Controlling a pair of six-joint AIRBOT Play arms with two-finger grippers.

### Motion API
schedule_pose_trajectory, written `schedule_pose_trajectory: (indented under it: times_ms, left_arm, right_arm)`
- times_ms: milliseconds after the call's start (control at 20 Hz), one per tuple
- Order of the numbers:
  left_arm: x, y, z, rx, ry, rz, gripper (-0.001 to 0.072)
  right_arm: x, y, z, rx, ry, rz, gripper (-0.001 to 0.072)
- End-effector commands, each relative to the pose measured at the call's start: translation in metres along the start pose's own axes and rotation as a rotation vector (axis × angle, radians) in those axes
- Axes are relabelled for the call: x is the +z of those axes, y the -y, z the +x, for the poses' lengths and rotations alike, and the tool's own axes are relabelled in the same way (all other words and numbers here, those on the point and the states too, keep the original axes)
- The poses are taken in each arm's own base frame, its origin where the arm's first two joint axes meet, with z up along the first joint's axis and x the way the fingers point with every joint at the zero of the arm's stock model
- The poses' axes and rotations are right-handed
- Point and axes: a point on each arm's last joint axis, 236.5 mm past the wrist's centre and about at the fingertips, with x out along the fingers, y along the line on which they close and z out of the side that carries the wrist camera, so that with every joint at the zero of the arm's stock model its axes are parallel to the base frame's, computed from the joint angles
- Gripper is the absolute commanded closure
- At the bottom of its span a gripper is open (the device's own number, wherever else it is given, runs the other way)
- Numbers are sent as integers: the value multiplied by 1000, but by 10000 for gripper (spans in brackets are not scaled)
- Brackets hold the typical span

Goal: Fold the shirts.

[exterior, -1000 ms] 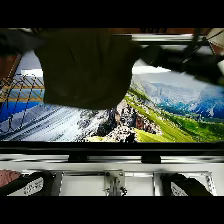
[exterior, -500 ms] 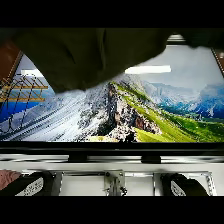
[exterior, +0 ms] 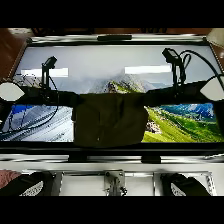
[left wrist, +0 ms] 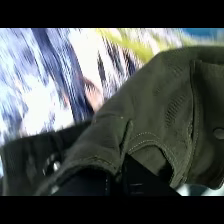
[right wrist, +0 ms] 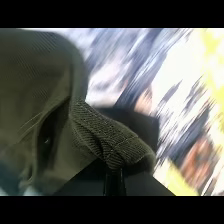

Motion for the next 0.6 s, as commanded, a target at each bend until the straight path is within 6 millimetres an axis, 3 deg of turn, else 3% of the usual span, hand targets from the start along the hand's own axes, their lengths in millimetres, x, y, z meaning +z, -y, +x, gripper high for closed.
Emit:
schedule_pose_trajectory:
  times_ms: [0,100,150,200,250,300,400,550]
  left_arm:
    - [109,-23,-35,79,421,-83,652]
    - [172,-20,-83,77,629,-74,652]
    - [193,-7,-102,75,684,1,653]
    - [206,6,-116,90,715,106,653]
    - [211,17,-123,118,726,230,652]
    - [210,17,-122,132,716,276,652]
    - [176,5,-86,113,543,269,652]
    - [64,-25,-5,45,155,153,652]
  right_arm:
    - [111,37,-17,-193,516,-83,644]
    - [179,40,-79,-229,904,-54,644]
    - [198,37,-107,-226,1041,-31,644]
    - [206,35,-122,-214,1101,-7,644]
    - [206,33,-121,-212,1084,-17,644]
    - [197,32,-105,-204,1005,-24,644]
    - [151,28,-47,-161,701,-32,644]
    - [46,27,26,-100,217,-29,644]
